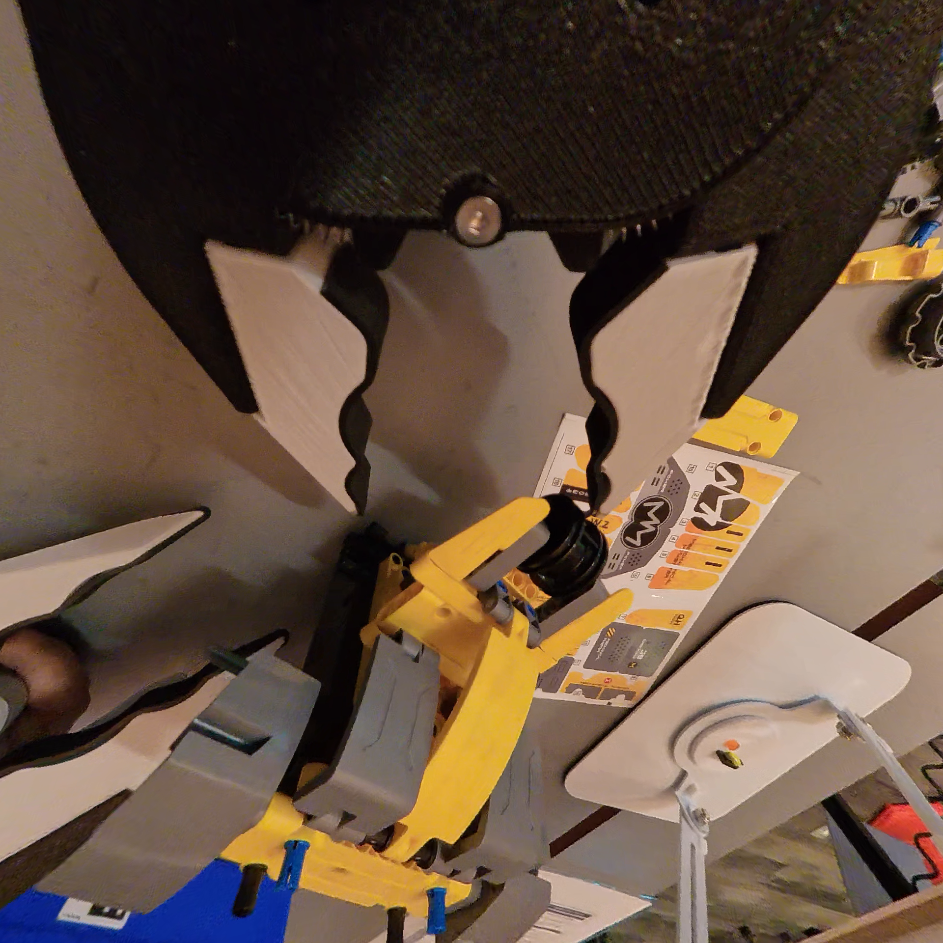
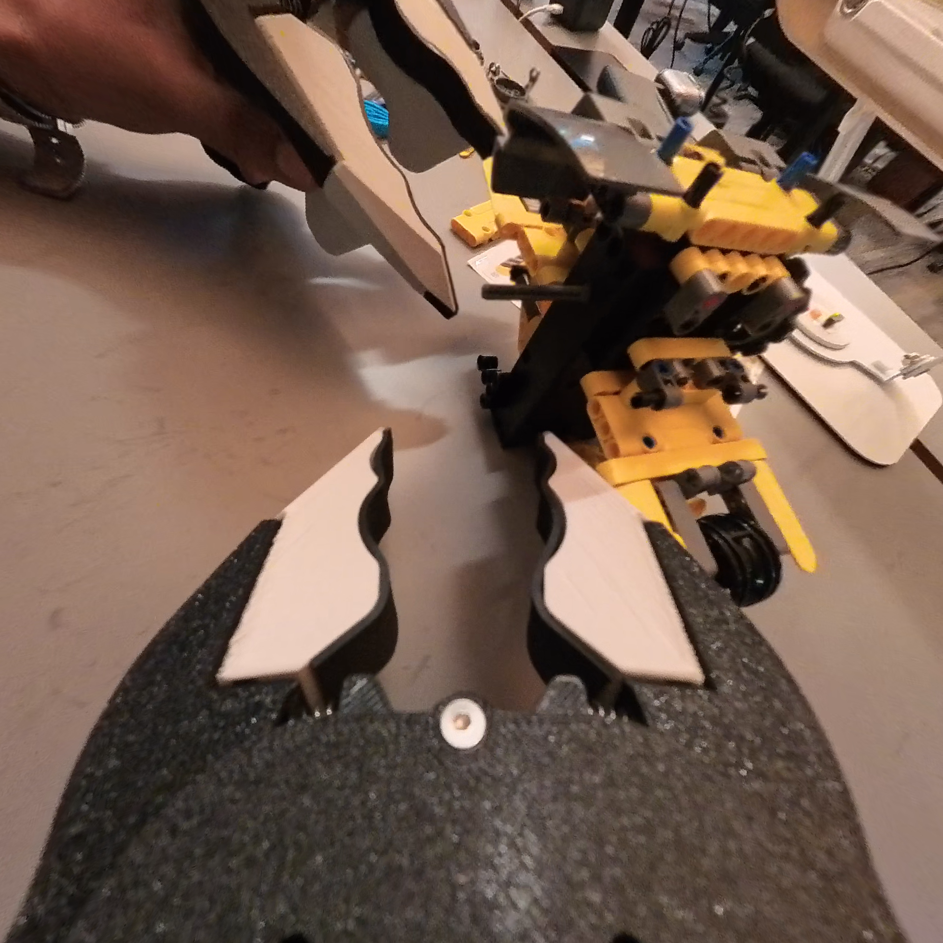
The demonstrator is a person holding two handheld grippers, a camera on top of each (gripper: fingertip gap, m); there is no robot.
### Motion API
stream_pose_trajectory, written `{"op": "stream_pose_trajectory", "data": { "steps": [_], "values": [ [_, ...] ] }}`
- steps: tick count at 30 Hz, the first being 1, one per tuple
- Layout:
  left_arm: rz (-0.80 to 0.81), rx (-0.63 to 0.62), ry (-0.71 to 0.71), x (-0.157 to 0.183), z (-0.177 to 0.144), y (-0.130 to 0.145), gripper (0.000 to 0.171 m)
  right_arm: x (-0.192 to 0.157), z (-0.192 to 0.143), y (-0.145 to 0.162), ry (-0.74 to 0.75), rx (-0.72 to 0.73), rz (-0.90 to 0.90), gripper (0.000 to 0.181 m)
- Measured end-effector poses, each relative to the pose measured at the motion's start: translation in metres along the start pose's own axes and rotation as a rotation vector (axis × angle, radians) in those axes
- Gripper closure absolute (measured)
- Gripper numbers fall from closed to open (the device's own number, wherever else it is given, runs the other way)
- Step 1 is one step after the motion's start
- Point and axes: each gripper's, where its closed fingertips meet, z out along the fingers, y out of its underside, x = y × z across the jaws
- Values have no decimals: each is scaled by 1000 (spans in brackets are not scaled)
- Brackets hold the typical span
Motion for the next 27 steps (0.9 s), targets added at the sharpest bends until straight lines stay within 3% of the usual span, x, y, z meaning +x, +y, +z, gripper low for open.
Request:
{"op": "stream_pose_trajectory", "data": {
  "steps": [7,16,27],
  "values": [
    [-56,22,35,-2,-1,2,84,-2,0,0,-11,-3,2,126],
    [-33,-18,39,1,3,7,79,5,2,9,-104,-45,185,126],
    [5,-53,21,3,6,11,77,-14,4,16,-159,-101,102,122]
  ]
}}
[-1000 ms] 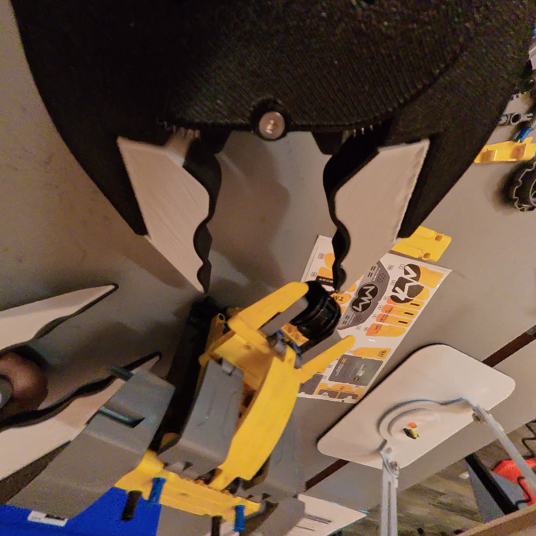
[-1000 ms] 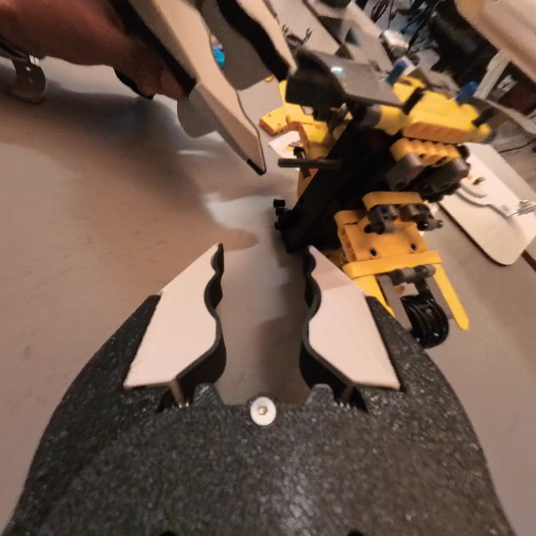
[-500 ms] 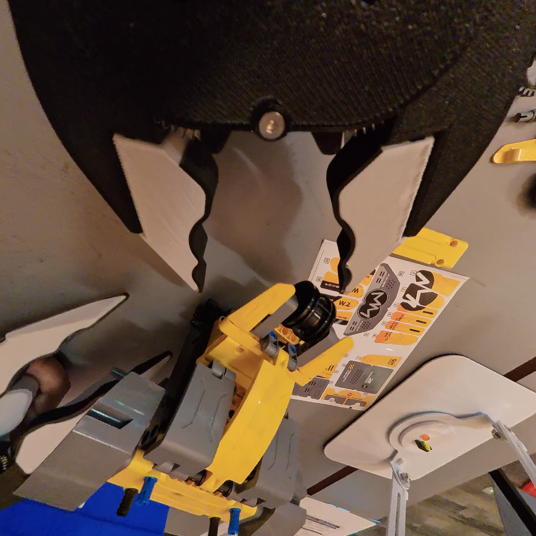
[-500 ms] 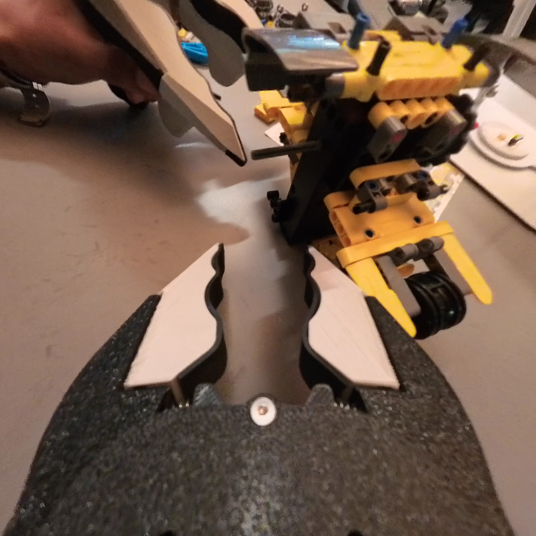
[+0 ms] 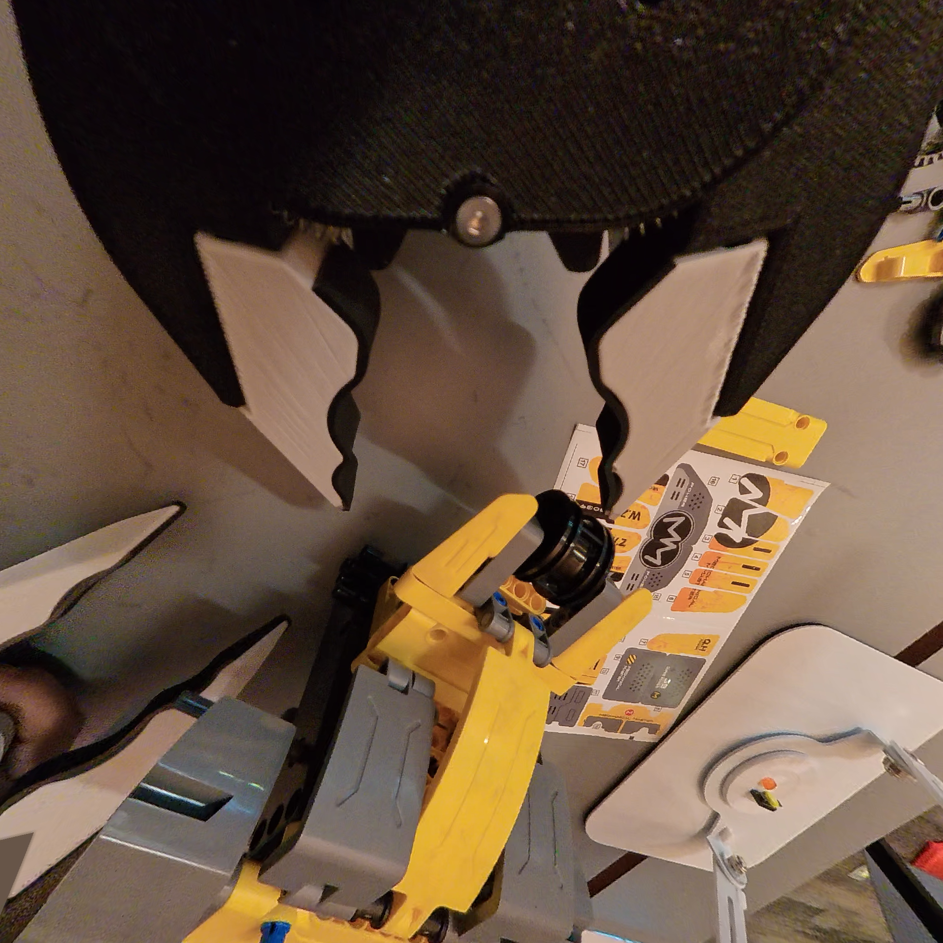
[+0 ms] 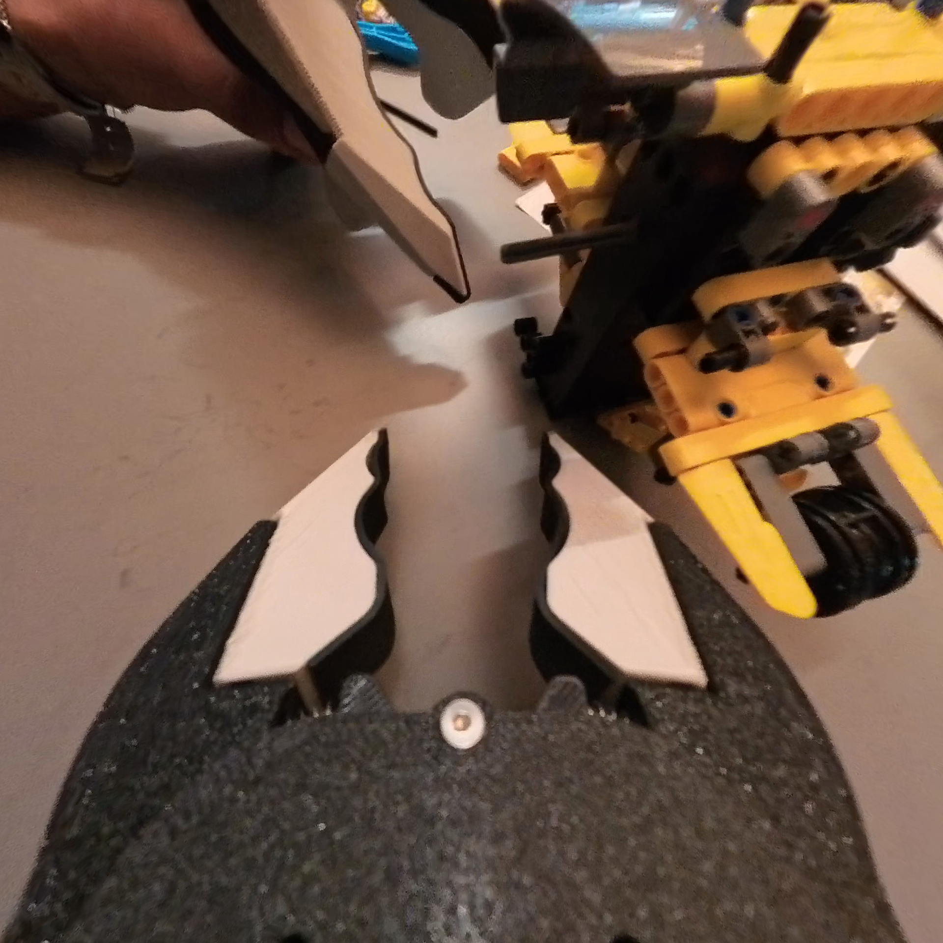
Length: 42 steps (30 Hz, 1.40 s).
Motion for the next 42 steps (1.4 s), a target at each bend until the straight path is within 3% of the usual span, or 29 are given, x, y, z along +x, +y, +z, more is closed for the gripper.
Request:
{"op": "stream_pose_trajectory", "data": {
  "steps": [42],
  "values": [
    [8,-45,-13,-1,5,6,74,-9,2,2,-2,-24,-77,124]
  ]
}}
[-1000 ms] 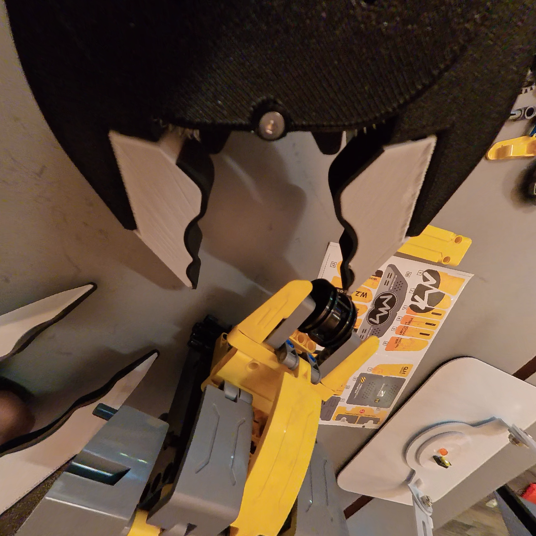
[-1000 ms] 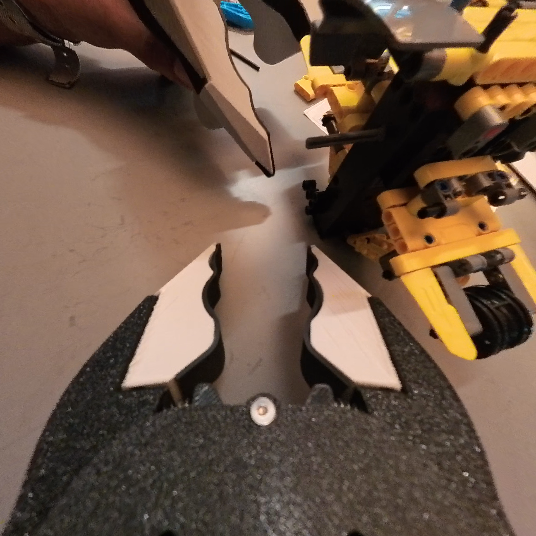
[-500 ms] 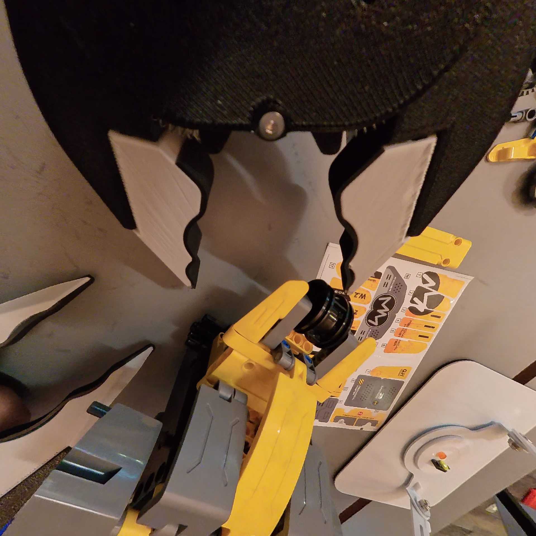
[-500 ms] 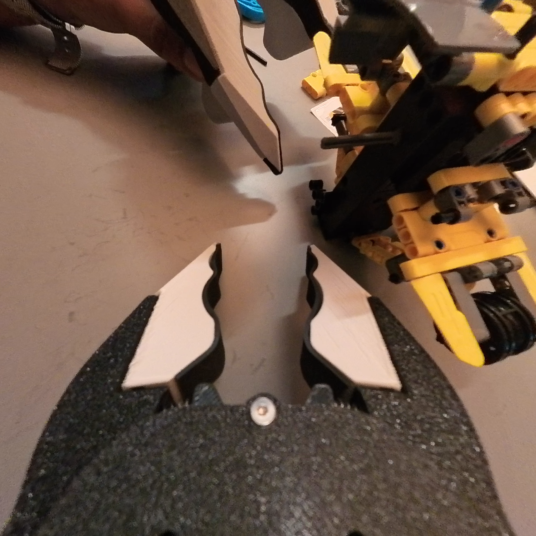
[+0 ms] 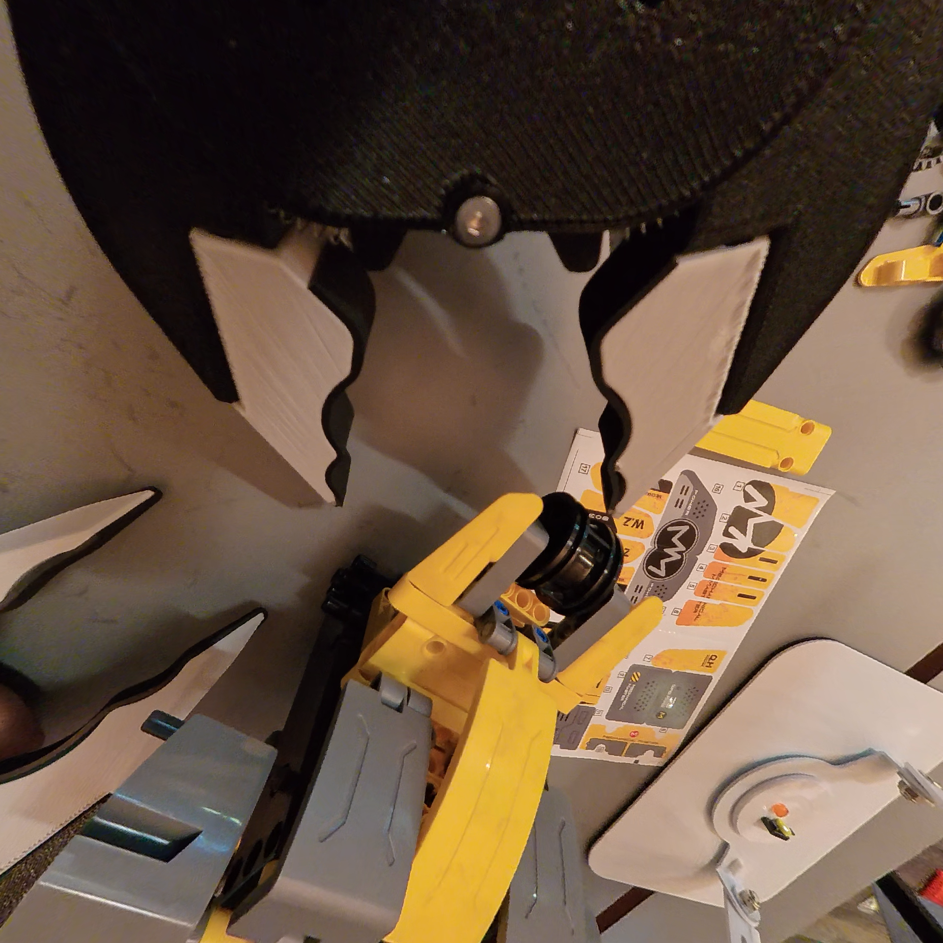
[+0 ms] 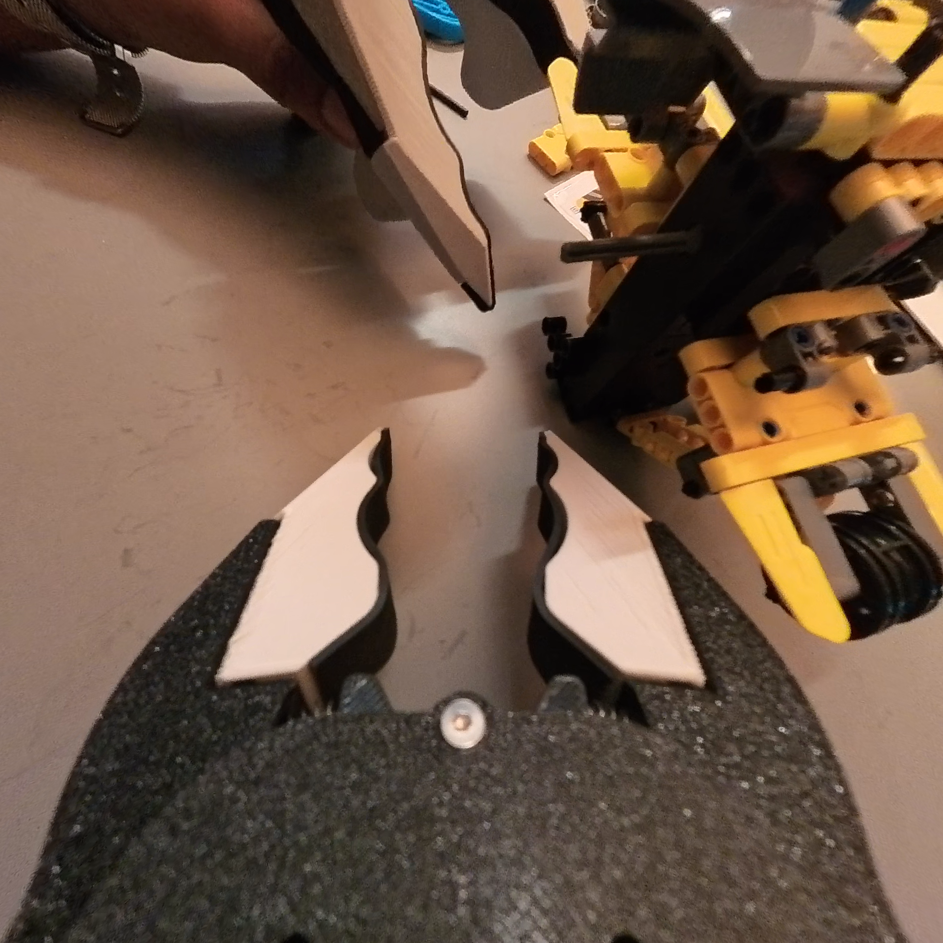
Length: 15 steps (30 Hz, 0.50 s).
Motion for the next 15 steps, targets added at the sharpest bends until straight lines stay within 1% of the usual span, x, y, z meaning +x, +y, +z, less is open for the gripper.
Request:
{"op": "stream_pose_trajectory", "data": {
  "steps": [15],
  "values": [
    [5,-11,-3,0,1,1,74,0,0,0,-3,-1,3,124]
  ]
}}
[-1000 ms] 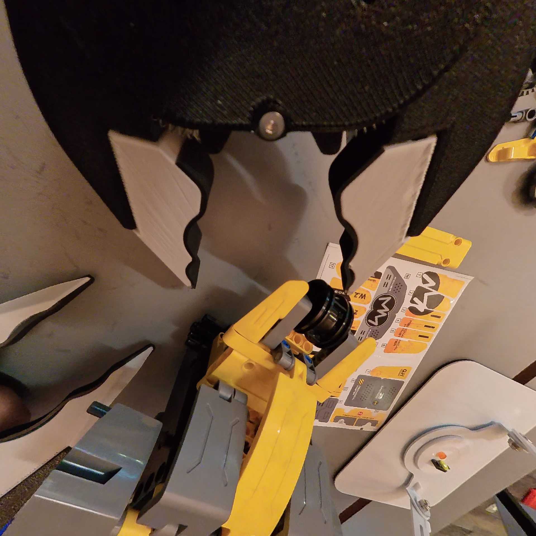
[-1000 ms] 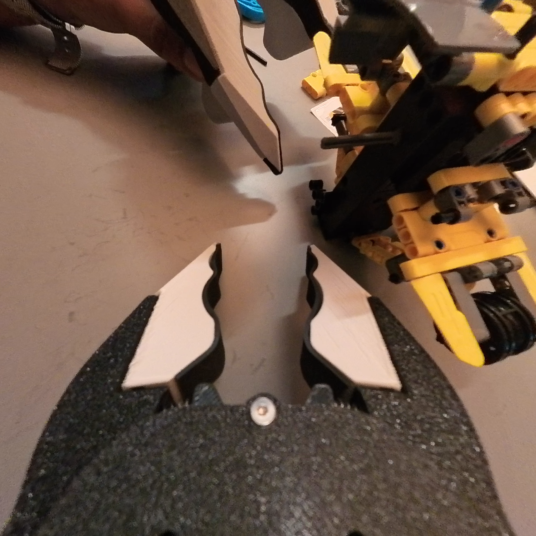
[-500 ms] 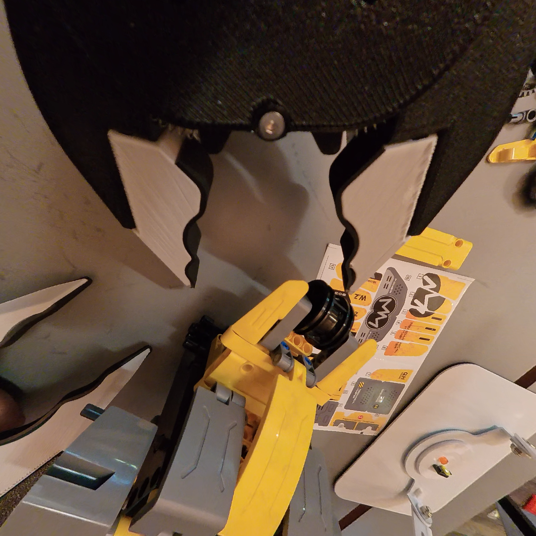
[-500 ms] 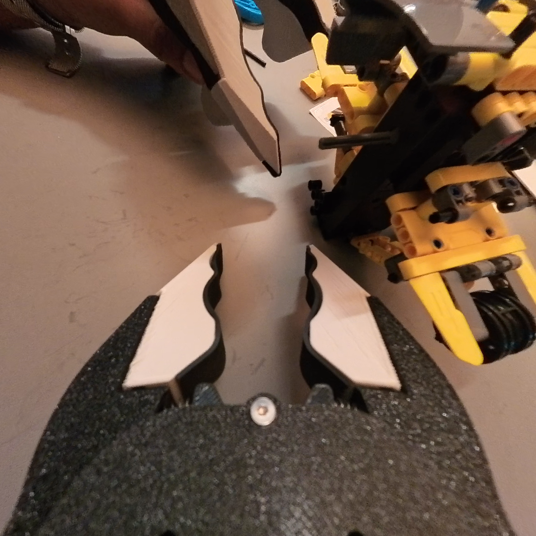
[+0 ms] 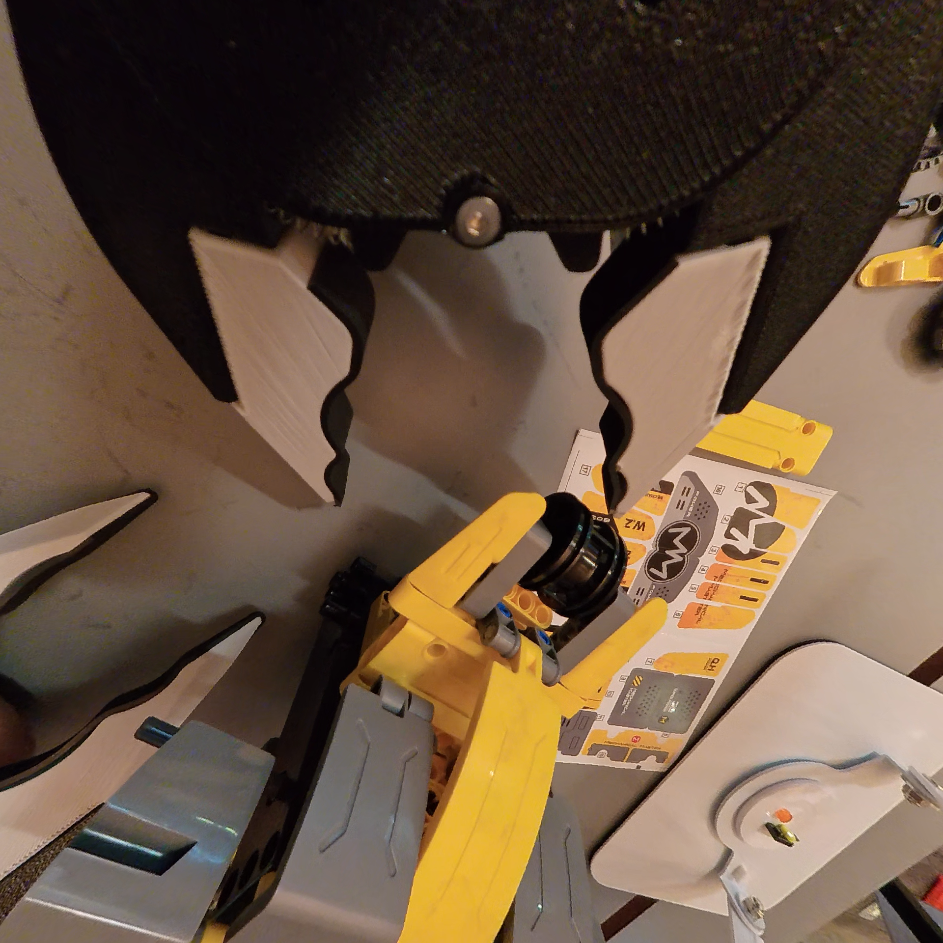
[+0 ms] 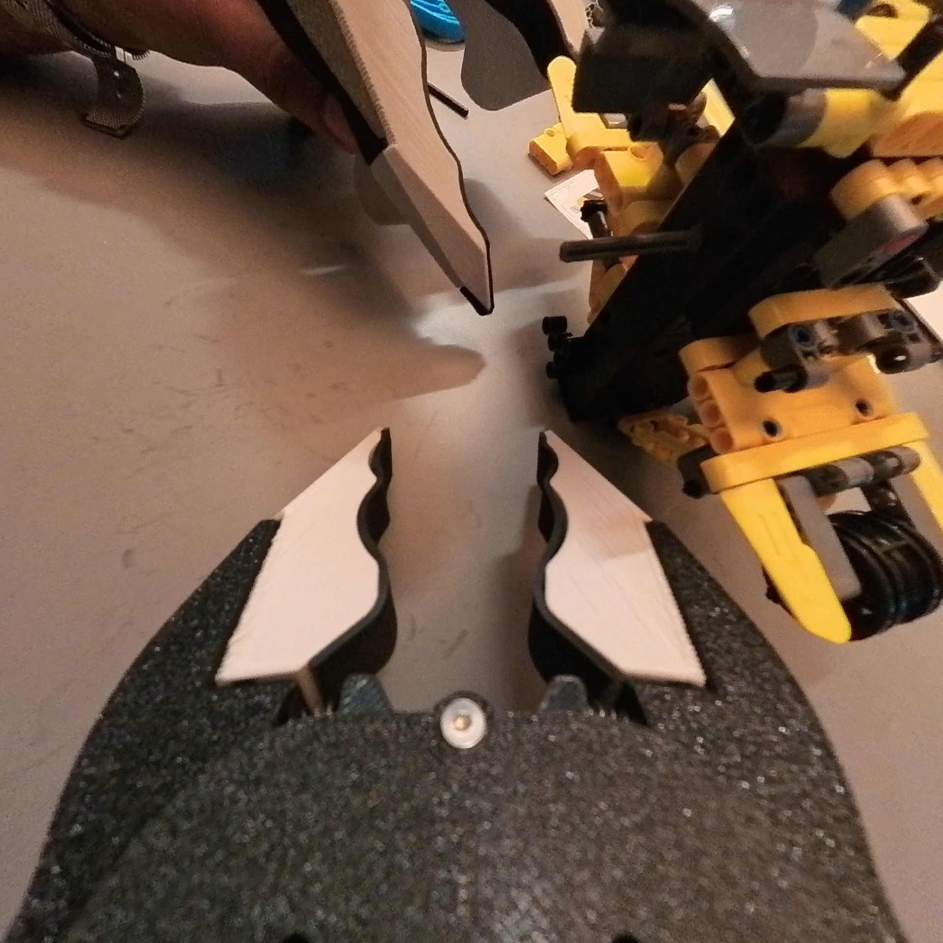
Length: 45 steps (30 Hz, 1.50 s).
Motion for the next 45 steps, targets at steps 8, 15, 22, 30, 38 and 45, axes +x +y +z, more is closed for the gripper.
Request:
{"op": "stream_pose_trajectory", "data": {
  "steps": [8,15,22,30,38,45],
  "values": [
    [-14,6,3,-1,-1,-1,73,1,0,1,-6,-4,13,124],
    [-61,67,58,1,-9,-8,89,0,1,2,22,-12,-25,124],
    [-1,28,-90,-30,-28,-5,106,-33,-7,-21,-67,118,-108,126],
    [-41,-15,-639,-125,-158,23,133,-69,-20,-43,-133,221,-170,126],
    [-271,-217,-668,-96,-243,129,145,-71,-15,-39,-188,208,-86,126],
    [-361,-119,-501,-55,-206,137,138,-65,-13,-39,-200,201,-35,126]
  ]
}}
